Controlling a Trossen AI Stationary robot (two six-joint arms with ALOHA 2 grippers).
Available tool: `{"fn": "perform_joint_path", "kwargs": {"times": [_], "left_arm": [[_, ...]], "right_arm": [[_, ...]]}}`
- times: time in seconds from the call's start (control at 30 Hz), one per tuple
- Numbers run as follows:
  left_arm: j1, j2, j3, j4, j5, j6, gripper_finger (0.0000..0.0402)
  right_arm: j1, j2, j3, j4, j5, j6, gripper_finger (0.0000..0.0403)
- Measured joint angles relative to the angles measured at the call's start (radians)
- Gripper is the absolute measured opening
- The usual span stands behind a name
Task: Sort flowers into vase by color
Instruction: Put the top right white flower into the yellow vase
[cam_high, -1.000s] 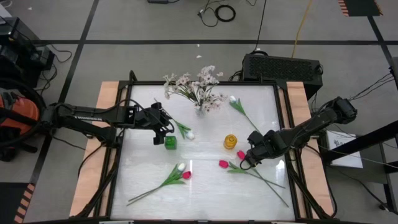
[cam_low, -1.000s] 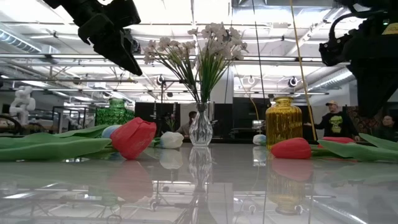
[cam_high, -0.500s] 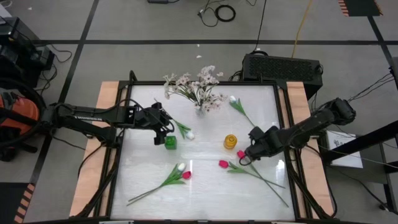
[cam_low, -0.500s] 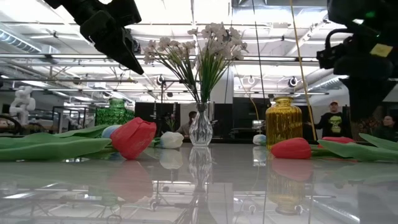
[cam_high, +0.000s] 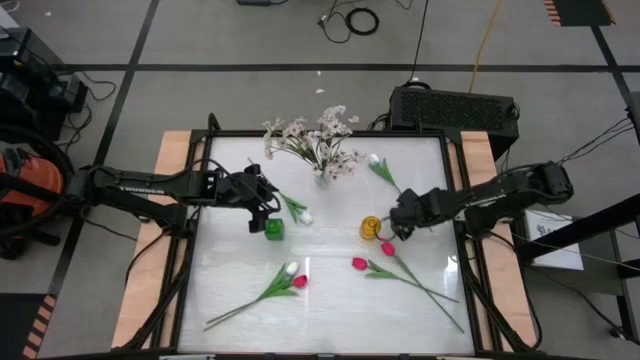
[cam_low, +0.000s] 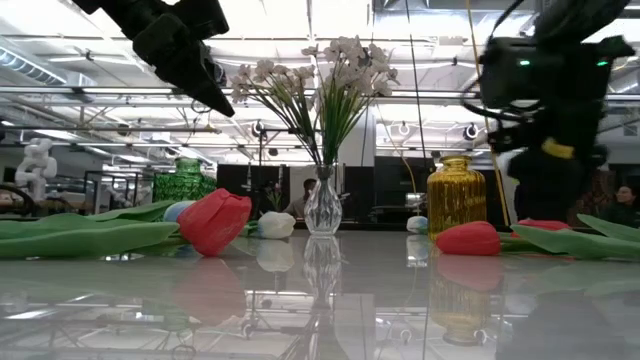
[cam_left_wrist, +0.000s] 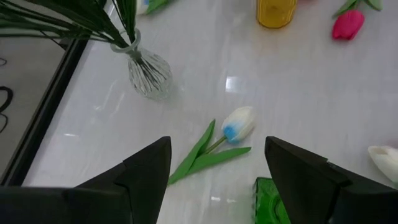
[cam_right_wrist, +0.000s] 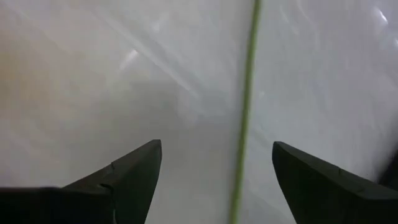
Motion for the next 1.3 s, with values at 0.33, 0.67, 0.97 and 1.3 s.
{"fn": "perform_joint_path", "kwargs": {"times": [0.33, 0.67, 0.97, 1.3], "left_arm": [[0.0, 0.0, 0.0, 0.002, 0.0, -0.021, 0.0267], [0.0, 0.0, 0.0, -0.004, 0.0, -0.026, 0.0267], [0.0, 0.0, 0.0, -0.002, 0.0, -0.027, 0.0267], [-0.001, 0.0, 0.0, -0.005, 0.022, -0.048, 0.0267]], "right_arm": [[-0.211, -0.001, -0.049, 0.211, 0.134, -0.205, 0.0291], [-0.285, -0.004, -0.17, 0.479, -0.003, -0.312, 0.0213], [-0.288, -0.002, -0.176, 0.472, -0.009, -0.311, 0.0125], [-0.289, -0.001, -0.177, 0.464, -0.014, -0.31, 0.0024]]}}
